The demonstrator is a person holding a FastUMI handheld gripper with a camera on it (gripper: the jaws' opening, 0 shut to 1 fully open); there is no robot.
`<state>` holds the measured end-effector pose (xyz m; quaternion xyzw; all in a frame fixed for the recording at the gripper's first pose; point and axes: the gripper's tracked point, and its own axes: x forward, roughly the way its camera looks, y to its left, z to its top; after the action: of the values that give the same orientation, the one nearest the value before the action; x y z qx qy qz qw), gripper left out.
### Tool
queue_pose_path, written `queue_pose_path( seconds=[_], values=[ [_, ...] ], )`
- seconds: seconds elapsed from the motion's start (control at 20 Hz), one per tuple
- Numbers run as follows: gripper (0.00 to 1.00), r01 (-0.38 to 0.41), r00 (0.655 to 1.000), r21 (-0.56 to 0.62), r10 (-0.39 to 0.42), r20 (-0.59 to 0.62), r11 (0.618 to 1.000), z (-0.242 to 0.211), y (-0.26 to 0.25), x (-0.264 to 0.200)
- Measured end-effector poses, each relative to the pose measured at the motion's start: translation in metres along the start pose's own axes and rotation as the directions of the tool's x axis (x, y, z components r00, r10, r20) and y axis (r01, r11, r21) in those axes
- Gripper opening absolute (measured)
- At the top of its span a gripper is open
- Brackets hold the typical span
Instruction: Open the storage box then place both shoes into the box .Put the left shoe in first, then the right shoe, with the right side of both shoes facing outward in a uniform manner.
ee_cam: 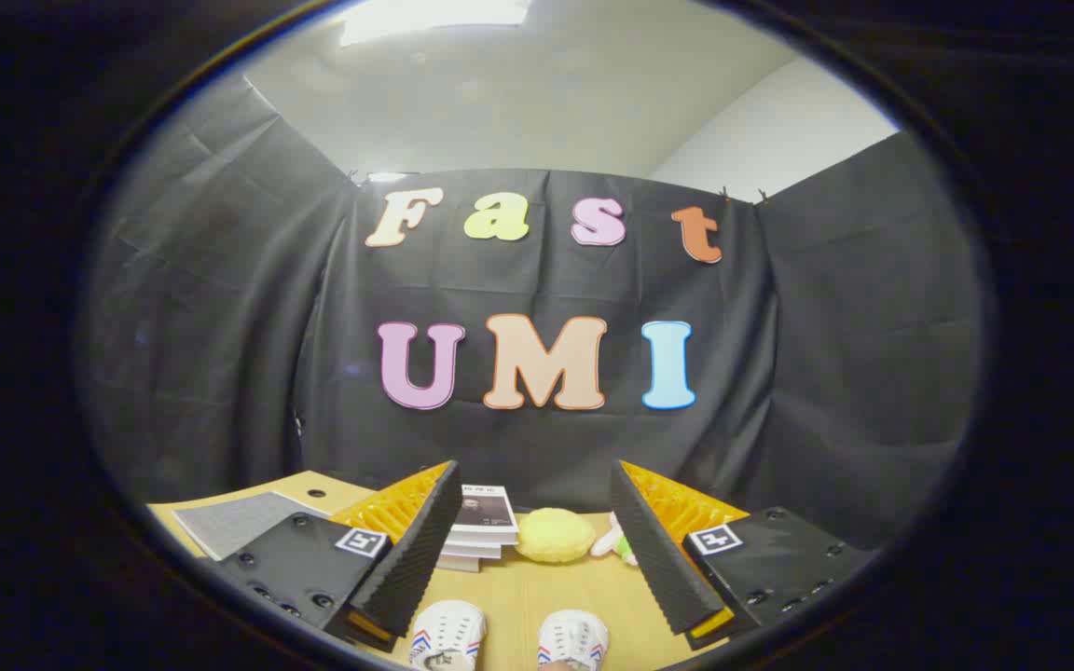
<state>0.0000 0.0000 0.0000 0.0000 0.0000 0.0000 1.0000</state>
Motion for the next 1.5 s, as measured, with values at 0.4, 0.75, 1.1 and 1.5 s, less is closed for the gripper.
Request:
queue_pose_path(
  seconds=[0.4, 0.75, 1.1, 1.5],
  values=[
    [1.0, 0.026, 0.999, 0.023, -0.027, 0.018, 0.999, 0.011, -0.016, 0.0],
    [1.0, 0.031, 1.0, 0.036, -0.031, 0.003, 0.999, 0.008, -0.024, 0.0],
    [1.0, -0.004, 1.0, 0.052, 0.004, -0.013, 0.999, 0.005, -0.015, 0.001],
    [1.0, -0.167, 0.972, 0.258, 0.203, -0.117, 0.951, -0.029, 0.04, -0.011]
  ],
)
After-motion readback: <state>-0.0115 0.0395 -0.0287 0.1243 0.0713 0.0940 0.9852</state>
